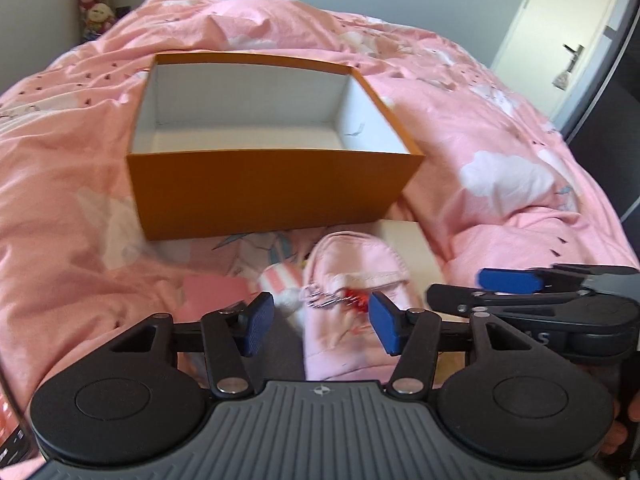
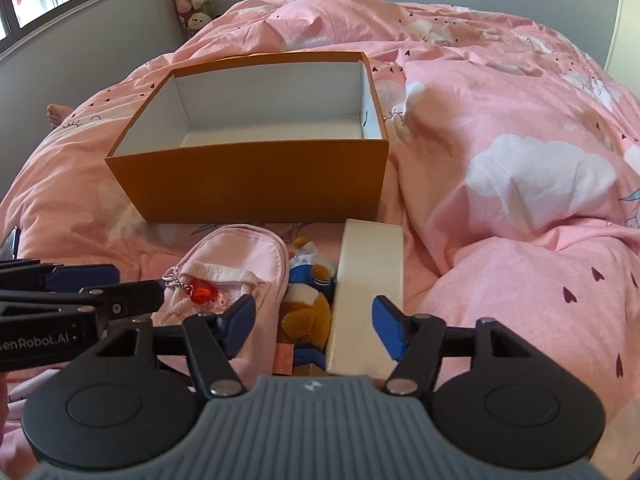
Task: Organize objects
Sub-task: 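Grasp the pink backpack pouch by its top loop with the left gripper, then lift the pink pouch with the left gripper while the right gripper grasps the pink wallet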
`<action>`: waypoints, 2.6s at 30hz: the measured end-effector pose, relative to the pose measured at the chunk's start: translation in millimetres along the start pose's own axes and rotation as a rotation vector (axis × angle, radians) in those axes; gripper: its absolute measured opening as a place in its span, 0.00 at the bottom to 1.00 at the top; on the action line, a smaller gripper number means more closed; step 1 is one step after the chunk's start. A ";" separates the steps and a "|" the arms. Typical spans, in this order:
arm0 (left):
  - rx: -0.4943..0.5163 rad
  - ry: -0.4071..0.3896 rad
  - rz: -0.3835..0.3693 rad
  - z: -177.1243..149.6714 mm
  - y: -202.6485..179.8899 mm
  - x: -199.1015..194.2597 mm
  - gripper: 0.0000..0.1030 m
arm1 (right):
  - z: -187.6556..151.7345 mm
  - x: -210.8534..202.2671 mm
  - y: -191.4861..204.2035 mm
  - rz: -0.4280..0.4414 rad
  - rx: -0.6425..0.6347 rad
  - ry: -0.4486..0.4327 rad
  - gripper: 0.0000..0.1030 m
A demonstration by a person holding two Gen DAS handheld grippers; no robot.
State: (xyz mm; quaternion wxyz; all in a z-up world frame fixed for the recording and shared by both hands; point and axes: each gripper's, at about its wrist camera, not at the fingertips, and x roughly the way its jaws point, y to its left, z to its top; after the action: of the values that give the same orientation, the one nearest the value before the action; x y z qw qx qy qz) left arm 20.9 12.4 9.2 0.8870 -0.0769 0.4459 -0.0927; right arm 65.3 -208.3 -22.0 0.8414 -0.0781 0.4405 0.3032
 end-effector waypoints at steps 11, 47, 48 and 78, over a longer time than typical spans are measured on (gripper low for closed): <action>-0.007 0.185 -0.065 8.1 7.9 45.6 0.64 | 10.0 28.4 -13.3 0.086 0.065 0.101 0.34; -0.141 0.175 0.030 4.3 67.7 13.2 0.36 | 29.1 51.7 7.9 0.216 -0.029 0.229 0.35; -0.130 0.172 0.037 3.7 65.8 13.8 0.37 | 28.6 52.4 8.2 0.215 -0.036 0.229 0.35; -0.203 -0.012 0.241 38.5 117.7 -25.8 0.18 | 65.4 85.7 56.3 0.427 -0.158 0.340 0.41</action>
State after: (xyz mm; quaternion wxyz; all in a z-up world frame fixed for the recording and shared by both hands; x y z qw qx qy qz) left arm 48.2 134.8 26.2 0.8820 -0.1125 0.4537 0.0604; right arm 114.8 -99.2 -42.7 0.6639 -0.0985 0.5565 0.4897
